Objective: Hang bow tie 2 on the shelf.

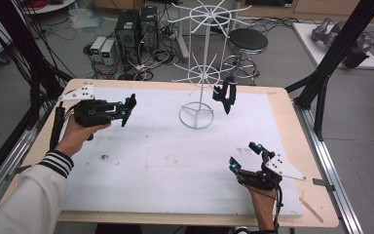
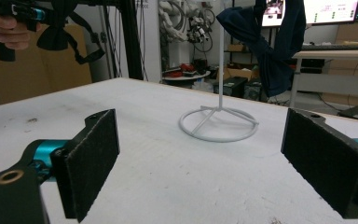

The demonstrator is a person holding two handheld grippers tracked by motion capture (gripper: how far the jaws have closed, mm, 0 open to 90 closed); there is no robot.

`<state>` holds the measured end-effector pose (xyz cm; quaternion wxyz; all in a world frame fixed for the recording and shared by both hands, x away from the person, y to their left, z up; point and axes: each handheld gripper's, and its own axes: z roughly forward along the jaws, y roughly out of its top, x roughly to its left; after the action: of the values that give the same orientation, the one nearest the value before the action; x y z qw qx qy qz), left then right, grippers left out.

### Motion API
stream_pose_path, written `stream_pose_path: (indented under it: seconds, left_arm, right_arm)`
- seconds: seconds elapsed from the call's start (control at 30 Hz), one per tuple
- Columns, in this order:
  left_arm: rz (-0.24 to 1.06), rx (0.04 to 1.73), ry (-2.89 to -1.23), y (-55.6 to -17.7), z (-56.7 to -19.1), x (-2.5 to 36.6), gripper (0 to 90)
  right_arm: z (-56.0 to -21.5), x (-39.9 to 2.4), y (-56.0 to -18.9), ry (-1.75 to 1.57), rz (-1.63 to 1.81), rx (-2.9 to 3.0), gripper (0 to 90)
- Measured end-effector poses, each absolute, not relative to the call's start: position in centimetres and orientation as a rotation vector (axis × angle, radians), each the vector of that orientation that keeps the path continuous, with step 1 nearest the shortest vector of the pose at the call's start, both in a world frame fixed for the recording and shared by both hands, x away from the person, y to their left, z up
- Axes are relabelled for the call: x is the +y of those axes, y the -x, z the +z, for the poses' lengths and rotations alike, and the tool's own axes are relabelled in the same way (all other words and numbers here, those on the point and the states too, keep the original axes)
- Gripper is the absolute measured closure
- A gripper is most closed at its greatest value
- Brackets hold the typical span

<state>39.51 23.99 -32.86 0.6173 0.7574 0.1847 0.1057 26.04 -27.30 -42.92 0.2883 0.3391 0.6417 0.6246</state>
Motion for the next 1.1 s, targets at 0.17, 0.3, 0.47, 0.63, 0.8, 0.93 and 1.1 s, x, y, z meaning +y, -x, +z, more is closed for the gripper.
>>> stream_pose_path:
  seconds: [0.17,0.3,0.47,0.63,0.8,0.93,1.1]
  left_arm:
    - [0.238,0.431,-1.72,-39.9,-32.2,23.3,76.2]
    - [0.233,0.437,-1.708,-40.2,-31.5,22.7,76.3]
    - [0.248,0.44,-1.696,-40.6,-30.7,22.2,76.3]
    - [0.242,0.448,-1.696,-41.0,-30.1,21.4,76.4]
    - [0.236,0.459,-1.69,-41.4,-29.7,20.7,76.4]
    - [0.232,0.465,-1.69,-41.8,-29.7,20.2,76.4]
    - [0.236,0.474,-1.682,-42.2,-29.7,19.7,76.4]
  right_arm:
    - [-43.0,-27.3,-26.2,-0.908,1.672,1.712,10.6]
    - [-43.1,-27.3,-26.1,-0.918,1.68,1.701,10.6]
    - [-43.6,-27.6,-26.1,-0.932,1.681,1.696,10.6]
    - [-44.0,-27.6,-26.1,-0.936,1.668,1.694,10.6]
    - [-44.3,-27.7,-26.1,-0.929,1.664,1.681,10.6]
    - [-44.4,-27.7,-26.1,-0.929,1.664,1.67,10.6]
    - [-44.5,-27.5,-26.2,-0.917,1.656,1.684,10.6]
